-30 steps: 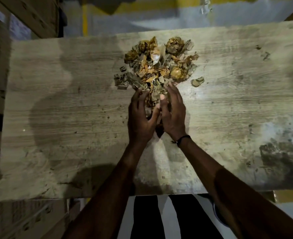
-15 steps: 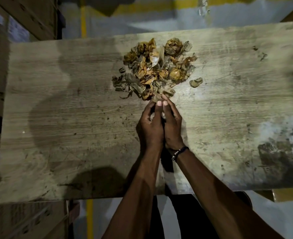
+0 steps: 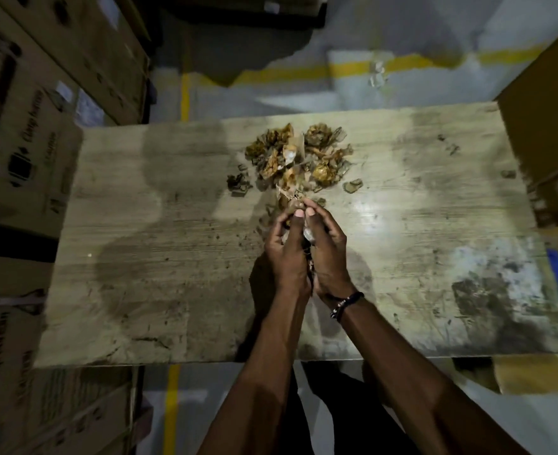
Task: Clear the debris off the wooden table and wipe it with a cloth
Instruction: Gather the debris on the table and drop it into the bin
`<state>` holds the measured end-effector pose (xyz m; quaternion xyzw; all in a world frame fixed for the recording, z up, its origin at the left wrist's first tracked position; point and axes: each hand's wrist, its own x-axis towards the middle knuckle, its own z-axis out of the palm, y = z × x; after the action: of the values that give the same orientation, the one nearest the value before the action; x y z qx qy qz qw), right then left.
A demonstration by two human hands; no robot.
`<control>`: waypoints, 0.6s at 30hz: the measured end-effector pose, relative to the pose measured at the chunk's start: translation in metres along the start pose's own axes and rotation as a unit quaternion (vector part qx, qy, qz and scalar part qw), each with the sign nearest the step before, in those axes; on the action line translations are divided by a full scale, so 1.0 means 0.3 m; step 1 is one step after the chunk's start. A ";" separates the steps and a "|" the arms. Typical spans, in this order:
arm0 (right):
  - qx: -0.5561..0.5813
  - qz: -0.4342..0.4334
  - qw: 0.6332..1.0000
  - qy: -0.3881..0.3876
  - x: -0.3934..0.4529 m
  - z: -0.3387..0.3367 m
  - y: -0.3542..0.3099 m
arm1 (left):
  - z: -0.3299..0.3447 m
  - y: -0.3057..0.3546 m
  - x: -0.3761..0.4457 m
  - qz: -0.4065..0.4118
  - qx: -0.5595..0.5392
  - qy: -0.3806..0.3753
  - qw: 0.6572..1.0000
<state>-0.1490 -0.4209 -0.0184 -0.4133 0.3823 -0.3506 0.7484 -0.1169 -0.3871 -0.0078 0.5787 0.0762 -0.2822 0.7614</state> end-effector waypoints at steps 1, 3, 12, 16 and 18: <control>0.006 -0.004 1.000 -0.008 -0.012 0.007 -0.037 | 0.014 0.030 -0.021 0.006 -0.005 -0.008 1.000; 0.017 -0.009 1.000 -0.021 -0.034 0.025 -0.106 | 0.040 0.080 -0.055 0.013 -0.020 -0.013 1.000; 0.049 -0.048 0.997 -0.043 -0.168 0.105 -0.413 | 0.152 0.312 -0.240 0.041 -0.056 -0.028 0.997; 0.050 -0.076 0.996 -0.016 -0.190 0.117 -0.494 | 0.201 0.371 -0.276 0.052 -0.043 -0.060 0.996; 0.055 -0.096 0.994 0.005 -0.194 0.122 -0.526 | 0.222 0.390 -0.280 0.056 -0.030 -0.085 0.994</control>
<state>-0.1773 -0.4243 0.1513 -0.4047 0.3244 -0.4437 0.7308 -0.1401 -0.3999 0.1486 0.5328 -0.0129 -0.2847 0.7968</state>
